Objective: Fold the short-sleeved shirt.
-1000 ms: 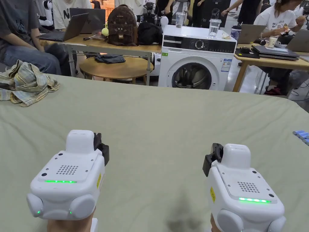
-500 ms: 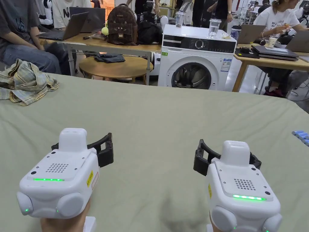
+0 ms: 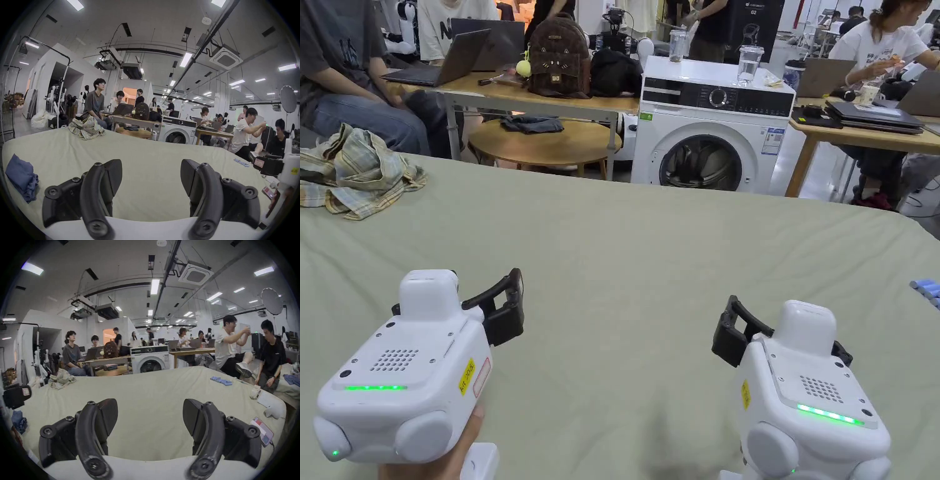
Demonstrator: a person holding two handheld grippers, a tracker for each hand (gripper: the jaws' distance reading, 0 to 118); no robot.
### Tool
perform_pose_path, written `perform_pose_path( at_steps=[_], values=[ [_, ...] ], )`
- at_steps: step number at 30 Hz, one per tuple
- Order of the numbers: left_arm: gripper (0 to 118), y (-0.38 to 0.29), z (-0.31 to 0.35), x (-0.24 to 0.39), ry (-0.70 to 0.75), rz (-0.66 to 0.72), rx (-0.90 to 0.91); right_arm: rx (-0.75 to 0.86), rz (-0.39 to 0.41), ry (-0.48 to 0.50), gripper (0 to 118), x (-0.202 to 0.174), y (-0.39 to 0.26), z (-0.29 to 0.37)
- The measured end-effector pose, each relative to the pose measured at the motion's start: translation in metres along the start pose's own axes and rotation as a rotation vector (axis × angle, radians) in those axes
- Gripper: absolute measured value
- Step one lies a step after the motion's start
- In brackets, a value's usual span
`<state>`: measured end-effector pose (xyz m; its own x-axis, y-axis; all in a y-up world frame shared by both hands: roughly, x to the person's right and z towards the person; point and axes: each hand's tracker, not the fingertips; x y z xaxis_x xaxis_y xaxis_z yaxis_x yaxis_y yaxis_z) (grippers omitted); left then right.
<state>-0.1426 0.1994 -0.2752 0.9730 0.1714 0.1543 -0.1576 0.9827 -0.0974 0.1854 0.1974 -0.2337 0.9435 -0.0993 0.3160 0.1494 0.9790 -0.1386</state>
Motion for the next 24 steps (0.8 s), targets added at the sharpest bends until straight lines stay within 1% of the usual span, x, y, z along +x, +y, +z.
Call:
perform_pose_path(
  at_steps=[3,5,8,14,19,24],
  values=[
    [75,-0.001,-0.002,-0.002,-0.014,-0.021,0.008,-0.001,-0.034,0.028,84,0.005,-0.001,-0.003],
    [75,-0.004,-0.002,-0.002,-0.03,-0.06,0.038,-0.011,-0.036,0.042,84,0.005,0.0,-0.004],
    [75,-0.005,-0.002,0.007,0.017,-0.134,0.037,-0.029,-0.035,0.046,84,0.002,0.002,-0.006],
    [75,-0.005,-0.007,0.012,0.029,-0.138,-0.019,-0.026,-0.026,0.032,84,-0.004,0.007,-0.003],
    [75,-0.008,-0.009,0.018,0.033,-0.188,-0.036,-0.026,-0.021,-0.007,84,-0.009,0.01,0.0],
    [75,-0.007,-0.008,0.021,0.029,-0.179,-0.032,-0.033,-0.028,0.022,84,-0.008,0.011,0.0]
  ],
)
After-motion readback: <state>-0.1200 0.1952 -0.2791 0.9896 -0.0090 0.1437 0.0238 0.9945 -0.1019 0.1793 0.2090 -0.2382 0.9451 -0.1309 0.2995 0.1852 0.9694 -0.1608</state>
